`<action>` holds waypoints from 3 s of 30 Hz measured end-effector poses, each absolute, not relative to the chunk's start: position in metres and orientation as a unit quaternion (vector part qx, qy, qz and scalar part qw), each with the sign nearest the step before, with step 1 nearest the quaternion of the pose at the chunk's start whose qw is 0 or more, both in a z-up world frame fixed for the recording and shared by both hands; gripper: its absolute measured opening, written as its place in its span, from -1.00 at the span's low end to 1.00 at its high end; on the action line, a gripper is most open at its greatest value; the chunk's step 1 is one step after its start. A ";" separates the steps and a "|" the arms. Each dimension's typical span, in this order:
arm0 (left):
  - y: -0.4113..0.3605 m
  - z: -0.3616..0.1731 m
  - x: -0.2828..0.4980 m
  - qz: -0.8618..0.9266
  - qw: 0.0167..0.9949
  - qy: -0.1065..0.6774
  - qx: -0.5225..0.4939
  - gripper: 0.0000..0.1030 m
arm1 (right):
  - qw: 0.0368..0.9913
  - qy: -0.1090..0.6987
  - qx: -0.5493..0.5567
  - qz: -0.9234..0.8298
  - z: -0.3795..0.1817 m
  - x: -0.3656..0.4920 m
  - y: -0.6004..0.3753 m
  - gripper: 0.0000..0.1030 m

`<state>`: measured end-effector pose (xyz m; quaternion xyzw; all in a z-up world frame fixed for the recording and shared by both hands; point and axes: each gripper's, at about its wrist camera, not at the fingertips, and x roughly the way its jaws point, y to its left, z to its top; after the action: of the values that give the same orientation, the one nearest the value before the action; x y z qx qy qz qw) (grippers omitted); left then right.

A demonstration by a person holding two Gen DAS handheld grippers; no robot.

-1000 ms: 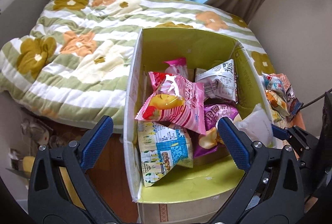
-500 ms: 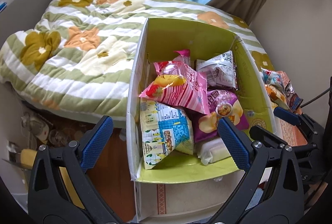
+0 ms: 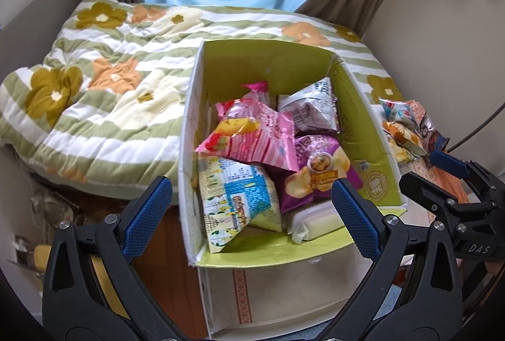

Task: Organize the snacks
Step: 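Move both tools back over the remaining snack pile, then grasp the white shrimp chip bag with the left tool while the right tool grasps the brown Spooky bag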

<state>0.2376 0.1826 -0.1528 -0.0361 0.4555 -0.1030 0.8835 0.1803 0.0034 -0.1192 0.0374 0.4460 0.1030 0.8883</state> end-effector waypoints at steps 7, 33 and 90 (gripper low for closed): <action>0.147 -0.141 0.236 -0.131 0.888 0.441 -0.027 0.95 | 0.900 0.427 0.053 0.070 -0.100 0.165 -0.038 0.84; -0.147 -0.158 0.319 -0.144 0.870 0.472 0.013 0.95 | 0.890 0.447 -0.008 0.086 -0.133 0.214 -0.327 0.94; -0.248 -0.276 0.449 -0.233 0.781 0.578 0.033 -0.01 | 0.803 0.545 -0.195 0.142 -0.267 0.286 -0.332 0.25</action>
<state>0.4485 -0.2482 -0.2763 0.0335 0.5779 -0.2329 0.7814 0.2865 -0.3324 -0.2671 -0.1946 0.5454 0.1423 0.8028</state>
